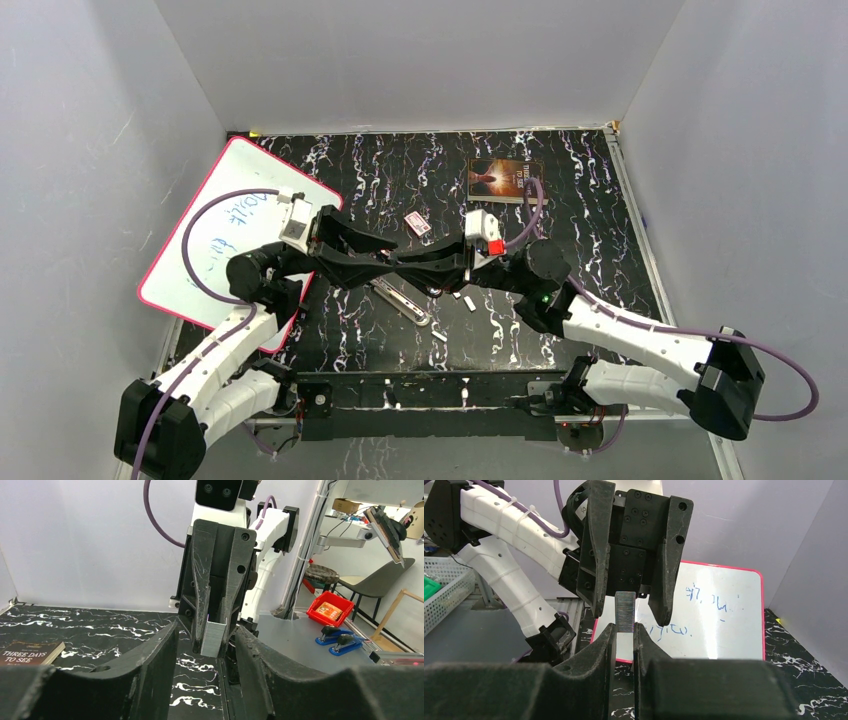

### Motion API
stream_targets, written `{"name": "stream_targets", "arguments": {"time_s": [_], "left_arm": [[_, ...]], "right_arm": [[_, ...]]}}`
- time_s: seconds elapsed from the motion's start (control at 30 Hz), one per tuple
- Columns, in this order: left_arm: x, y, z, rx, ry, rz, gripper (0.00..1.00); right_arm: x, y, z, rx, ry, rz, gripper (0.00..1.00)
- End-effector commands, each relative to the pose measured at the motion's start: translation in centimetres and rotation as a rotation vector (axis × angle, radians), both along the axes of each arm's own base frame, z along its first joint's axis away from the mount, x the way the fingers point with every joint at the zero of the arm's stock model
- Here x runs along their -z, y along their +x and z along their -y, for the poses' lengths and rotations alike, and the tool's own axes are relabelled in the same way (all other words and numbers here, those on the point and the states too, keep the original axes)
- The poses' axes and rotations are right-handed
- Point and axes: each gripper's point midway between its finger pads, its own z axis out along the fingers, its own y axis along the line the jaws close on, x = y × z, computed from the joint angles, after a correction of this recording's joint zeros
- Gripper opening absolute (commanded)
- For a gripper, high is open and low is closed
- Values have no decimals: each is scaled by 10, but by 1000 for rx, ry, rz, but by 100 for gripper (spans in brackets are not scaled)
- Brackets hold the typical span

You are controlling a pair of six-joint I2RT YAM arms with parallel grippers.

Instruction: Load the staples into the stapler

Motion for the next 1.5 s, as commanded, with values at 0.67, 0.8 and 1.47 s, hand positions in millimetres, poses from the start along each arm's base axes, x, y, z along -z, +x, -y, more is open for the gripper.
{"name": "stream_targets", "arguments": {"time_s": [0.67, 0.8, 1.47], "left_arm": [[-32, -26, -8, 32, -65, 215, 0], [-28, -27, -6, 47, -40, 229, 0], [148, 43, -4, -123, 666, 36, 0]], "right_arm": [[-37, 4, 2, 31, 102, 40, 36], [-17, 4, 4, 43, 30, 40, 75], [134, 130, 96, 826, -324, -454, 89]]}}
